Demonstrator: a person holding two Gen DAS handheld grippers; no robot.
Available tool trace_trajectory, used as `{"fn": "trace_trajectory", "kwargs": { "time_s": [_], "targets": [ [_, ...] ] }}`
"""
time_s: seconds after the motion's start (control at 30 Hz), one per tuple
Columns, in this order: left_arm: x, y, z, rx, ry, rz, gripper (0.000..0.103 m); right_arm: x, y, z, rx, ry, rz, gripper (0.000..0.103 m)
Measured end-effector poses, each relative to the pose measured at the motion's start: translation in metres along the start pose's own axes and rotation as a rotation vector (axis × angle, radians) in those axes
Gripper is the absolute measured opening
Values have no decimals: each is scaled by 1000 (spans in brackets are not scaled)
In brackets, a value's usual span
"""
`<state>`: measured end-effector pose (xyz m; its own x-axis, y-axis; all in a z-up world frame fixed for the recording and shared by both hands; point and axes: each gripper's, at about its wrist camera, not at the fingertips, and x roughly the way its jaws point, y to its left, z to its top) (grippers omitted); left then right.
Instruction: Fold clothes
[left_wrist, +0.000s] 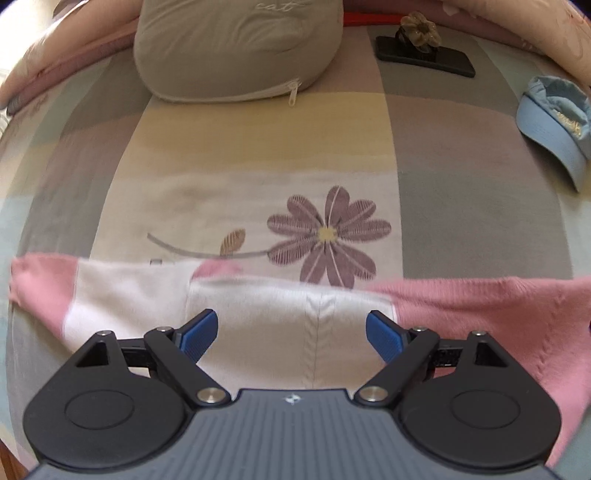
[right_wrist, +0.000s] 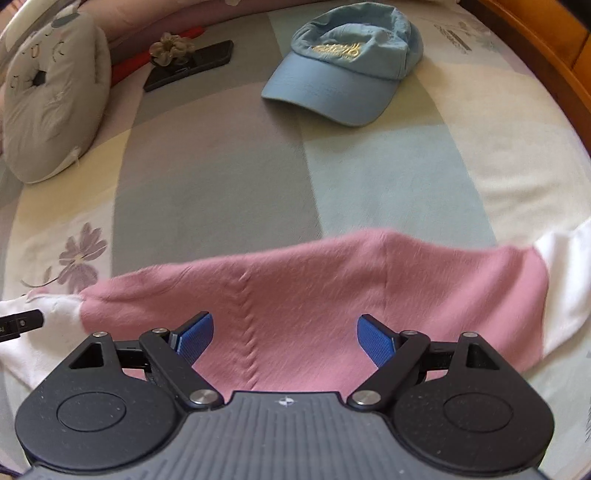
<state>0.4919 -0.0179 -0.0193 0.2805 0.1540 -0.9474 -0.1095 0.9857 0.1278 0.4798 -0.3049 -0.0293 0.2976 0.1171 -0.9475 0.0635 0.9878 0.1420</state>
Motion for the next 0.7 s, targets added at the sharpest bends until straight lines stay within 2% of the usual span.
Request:
{"fn": "trace_trajectory", "kwargs": {
  "time_s": [0.2, 0.23, 0.37, 0.47, 0.7],
  "targets": [
    [34, -8, 22, 119, -43, 23, 87, 36, 20, 42, -88, -12, -61, 88],
    [41, -9, 24, 139, -44, 23, 87, 42, 24, 49, -103, -13, -71, 85],
    [60, -6, 23, 199, -2, -19, 87, 67, 36, 62, -157, 24, -113, 83],
    [61, 2, 13, 215, 6, -61, 87, 75, 38, 51, -179, 77, -117, 83],
    [43, 21, -26, 216, -16, -147, 88, 47, 40, -2, -219, 61, -165, 83]
  ]
}}
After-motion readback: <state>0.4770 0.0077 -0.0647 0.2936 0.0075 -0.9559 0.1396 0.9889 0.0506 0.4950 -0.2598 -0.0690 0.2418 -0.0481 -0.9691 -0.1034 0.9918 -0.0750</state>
